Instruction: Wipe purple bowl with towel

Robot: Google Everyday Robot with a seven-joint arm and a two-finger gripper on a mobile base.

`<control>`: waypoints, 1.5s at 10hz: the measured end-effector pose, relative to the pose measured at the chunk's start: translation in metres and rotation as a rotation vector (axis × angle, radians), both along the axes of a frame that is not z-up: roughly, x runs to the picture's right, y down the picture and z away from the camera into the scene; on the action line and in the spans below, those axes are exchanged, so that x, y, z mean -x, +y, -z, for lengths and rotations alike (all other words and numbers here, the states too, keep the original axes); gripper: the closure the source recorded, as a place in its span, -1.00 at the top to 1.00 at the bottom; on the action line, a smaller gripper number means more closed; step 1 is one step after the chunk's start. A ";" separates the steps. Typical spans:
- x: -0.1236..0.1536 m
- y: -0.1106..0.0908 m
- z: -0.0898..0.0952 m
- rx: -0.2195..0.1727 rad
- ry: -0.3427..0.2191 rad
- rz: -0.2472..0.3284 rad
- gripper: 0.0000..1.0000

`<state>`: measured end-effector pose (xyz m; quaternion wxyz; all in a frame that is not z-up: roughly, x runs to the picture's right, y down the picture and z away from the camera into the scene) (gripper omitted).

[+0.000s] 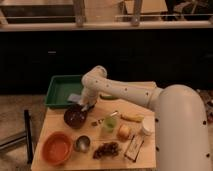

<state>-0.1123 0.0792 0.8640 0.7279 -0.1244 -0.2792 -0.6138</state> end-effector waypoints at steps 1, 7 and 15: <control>0.007 0.004 0.000 0.005 -0.014 0.014 -0.89; 0.000 -0.006 0.013 -0.033 -0.005 -0.011 -0.89; 0.027 0.008 0.053 0.013 -0.129 0.100 -0.89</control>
